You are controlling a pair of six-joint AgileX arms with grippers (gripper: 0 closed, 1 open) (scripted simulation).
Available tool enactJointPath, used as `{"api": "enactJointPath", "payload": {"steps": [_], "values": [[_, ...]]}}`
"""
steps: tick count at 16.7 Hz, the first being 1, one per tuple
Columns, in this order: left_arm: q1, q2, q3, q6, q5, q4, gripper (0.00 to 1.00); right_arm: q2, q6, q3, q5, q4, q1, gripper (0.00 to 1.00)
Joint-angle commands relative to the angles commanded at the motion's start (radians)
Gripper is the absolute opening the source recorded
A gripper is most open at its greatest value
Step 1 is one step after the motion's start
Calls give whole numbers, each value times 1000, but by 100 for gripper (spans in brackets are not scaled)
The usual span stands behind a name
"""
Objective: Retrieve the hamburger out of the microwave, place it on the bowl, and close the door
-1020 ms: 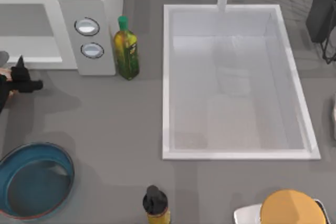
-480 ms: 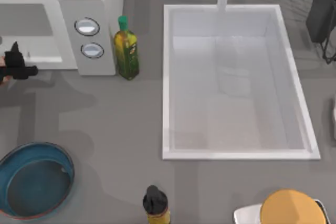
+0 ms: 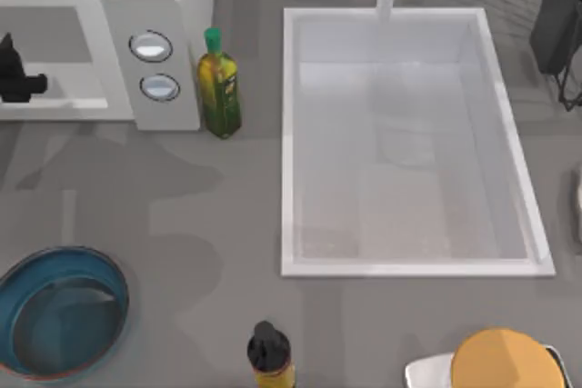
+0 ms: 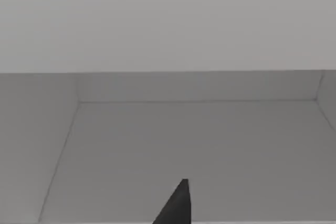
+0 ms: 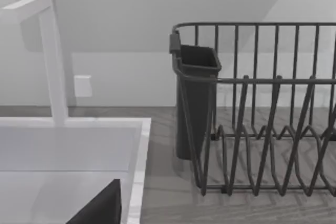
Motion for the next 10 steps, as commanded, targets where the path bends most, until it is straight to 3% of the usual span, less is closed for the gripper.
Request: {"api": "enactJointPath", "payload": {"steps": [7,10], "values": [[-3,-6,2,11,-4,-16,0,0,0,0,0,0,0,100],[-26,-10,27,98,-39,-97,0,0,0,0,0,0,0,100]]}}
